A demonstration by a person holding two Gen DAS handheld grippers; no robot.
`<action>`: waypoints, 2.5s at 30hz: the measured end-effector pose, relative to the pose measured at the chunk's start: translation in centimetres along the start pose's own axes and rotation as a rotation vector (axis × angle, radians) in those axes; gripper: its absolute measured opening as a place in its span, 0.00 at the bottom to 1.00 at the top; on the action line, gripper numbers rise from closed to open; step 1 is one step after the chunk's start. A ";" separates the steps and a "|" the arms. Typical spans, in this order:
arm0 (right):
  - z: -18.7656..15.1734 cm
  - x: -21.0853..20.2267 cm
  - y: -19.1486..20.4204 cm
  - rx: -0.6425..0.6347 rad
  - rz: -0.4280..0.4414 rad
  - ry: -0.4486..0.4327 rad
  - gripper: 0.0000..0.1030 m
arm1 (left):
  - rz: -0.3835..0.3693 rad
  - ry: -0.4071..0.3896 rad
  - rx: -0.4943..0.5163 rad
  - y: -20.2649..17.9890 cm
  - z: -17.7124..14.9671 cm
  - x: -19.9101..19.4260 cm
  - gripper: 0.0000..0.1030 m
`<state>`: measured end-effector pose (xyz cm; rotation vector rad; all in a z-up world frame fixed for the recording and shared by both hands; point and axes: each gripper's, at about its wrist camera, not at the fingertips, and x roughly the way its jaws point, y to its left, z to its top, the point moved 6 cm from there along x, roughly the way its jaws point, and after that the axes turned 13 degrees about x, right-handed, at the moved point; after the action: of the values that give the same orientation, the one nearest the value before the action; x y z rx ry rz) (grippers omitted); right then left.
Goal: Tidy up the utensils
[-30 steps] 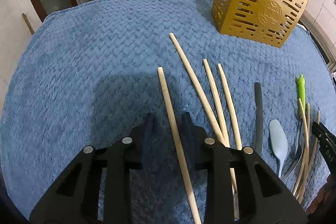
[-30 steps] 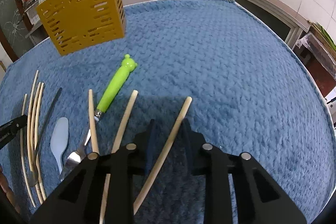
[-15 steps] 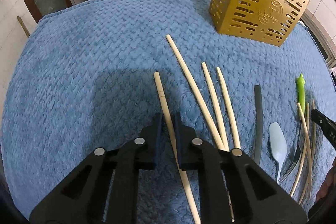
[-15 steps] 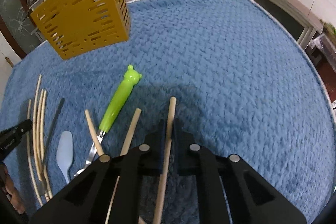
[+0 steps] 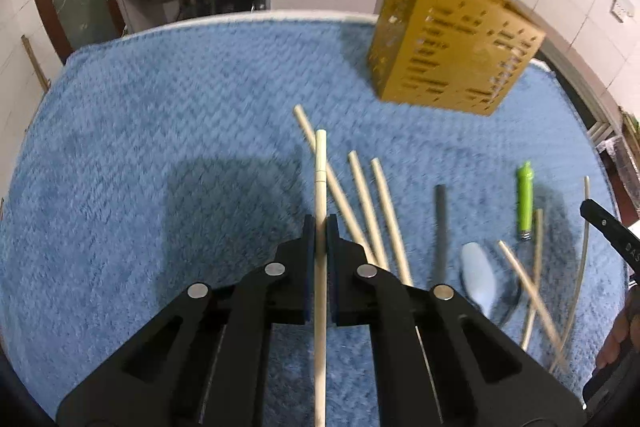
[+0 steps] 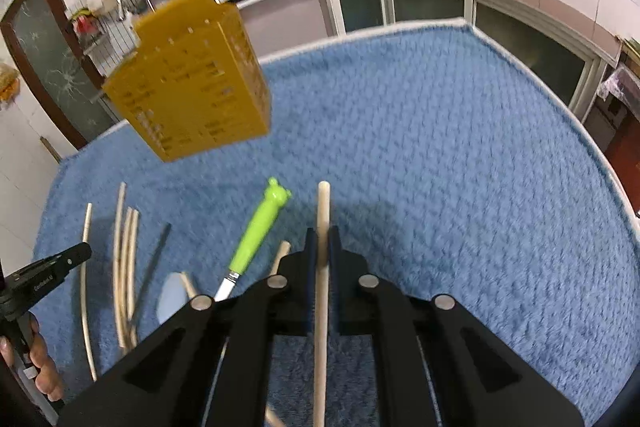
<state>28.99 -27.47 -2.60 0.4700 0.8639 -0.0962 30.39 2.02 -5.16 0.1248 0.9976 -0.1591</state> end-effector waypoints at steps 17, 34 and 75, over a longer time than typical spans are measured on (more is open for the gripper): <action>4.0 -8.3 5.0 -0.090 0.182 -0.294 0.06 | -0.125 -0.323 -0.050 -0.8 4.3 -7.0 0.04; 15.5 -10.2 12.1 -0.136 0.342 -0.673 0.06 | -0.119 -0.708 0.037 -2.8 16.8 -11.9 0.04; 15.9 1.0 13.8 -0.238 0.371 -0.720 0.06 | -0.048 -0.725 0.070 -3.4 20.7 -0.6 0.04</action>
<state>44.57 -21.95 10.42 0.3268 0.0714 0.1723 46.48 -4.92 6.35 0.0956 0.2726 -0.2604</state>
